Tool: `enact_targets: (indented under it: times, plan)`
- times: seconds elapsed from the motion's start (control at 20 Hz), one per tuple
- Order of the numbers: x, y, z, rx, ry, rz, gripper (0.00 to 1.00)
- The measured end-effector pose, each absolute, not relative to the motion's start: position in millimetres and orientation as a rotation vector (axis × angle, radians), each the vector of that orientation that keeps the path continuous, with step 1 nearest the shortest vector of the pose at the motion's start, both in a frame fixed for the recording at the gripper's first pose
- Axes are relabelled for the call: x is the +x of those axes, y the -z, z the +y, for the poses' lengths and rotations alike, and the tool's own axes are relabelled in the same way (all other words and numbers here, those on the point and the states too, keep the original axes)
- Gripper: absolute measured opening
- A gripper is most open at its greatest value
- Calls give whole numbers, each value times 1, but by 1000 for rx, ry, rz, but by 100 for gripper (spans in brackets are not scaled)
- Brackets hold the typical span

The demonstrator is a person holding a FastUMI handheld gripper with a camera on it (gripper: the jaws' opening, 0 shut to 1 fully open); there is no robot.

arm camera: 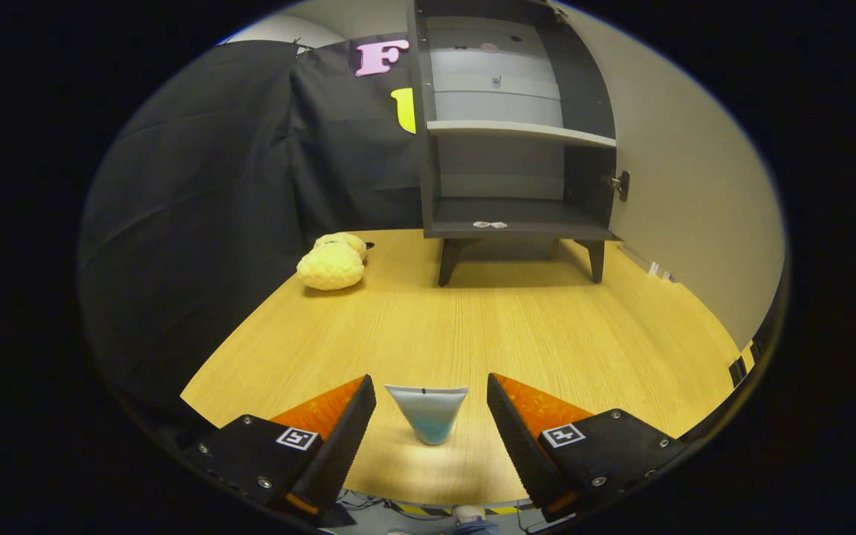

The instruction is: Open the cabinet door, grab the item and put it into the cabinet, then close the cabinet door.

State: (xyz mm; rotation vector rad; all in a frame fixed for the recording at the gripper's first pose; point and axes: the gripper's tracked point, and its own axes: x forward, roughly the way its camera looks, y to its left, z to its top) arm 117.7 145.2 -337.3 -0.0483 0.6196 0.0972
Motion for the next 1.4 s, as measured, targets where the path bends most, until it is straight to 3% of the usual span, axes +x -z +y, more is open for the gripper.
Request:
enact_targets:
  times: [0.35, 0.45, 0.55, 0.6, 1.4]
  plan:
    - [110, 368, 141, -51, -87, 693, 91]
    - [110, 371, 145, -49, -105, 698, 78]
    - [110, 371, 147, -65, -124, 697, 54]
    - [110, 369, 148, -70, -139, 692, 52]
    - [232, 209, 107, -49, -132, 489, 51]
